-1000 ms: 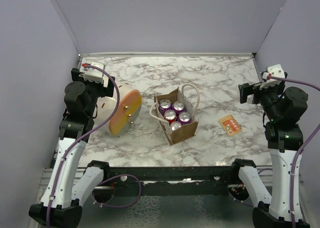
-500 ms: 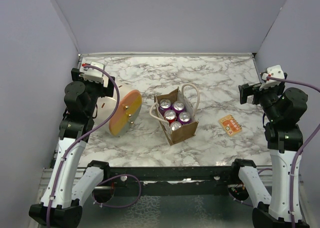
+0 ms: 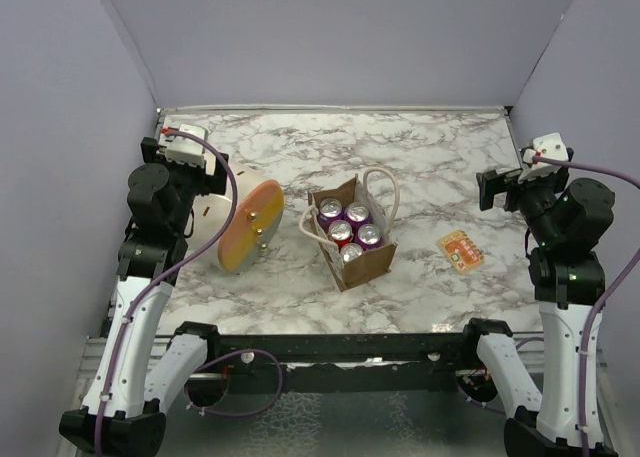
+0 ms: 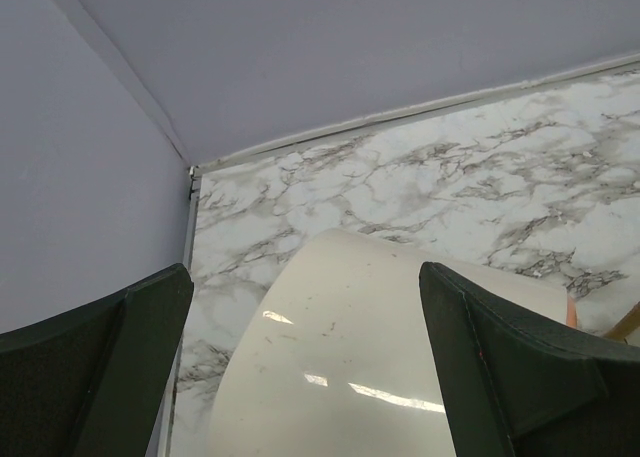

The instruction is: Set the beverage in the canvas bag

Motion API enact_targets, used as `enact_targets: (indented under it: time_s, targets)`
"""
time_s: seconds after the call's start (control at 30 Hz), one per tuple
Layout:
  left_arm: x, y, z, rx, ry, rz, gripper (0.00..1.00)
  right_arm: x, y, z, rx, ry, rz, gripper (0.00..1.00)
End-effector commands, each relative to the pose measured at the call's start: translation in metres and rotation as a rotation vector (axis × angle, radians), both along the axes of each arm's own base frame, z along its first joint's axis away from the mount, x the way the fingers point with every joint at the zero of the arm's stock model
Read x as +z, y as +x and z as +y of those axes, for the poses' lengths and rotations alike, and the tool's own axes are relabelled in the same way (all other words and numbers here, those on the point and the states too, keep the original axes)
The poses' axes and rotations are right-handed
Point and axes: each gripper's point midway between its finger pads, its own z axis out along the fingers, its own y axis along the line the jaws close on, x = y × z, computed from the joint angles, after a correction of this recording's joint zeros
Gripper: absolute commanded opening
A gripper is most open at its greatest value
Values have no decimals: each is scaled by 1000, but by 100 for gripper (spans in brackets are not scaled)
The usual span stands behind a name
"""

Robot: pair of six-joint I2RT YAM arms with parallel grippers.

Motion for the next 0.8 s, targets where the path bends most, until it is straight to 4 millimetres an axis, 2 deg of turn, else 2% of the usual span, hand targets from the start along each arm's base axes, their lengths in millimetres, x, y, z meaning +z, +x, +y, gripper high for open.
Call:
enact_targets:
  time_s: [0.0,0.77]
  targets:
    - [2,-3,-1,-13,-20,-15,99,-8,-2,3,18,-1,19,100]
    - [-1,-4,0,-9,-26,-13,99,-13,-2,5,34,5,27,100]
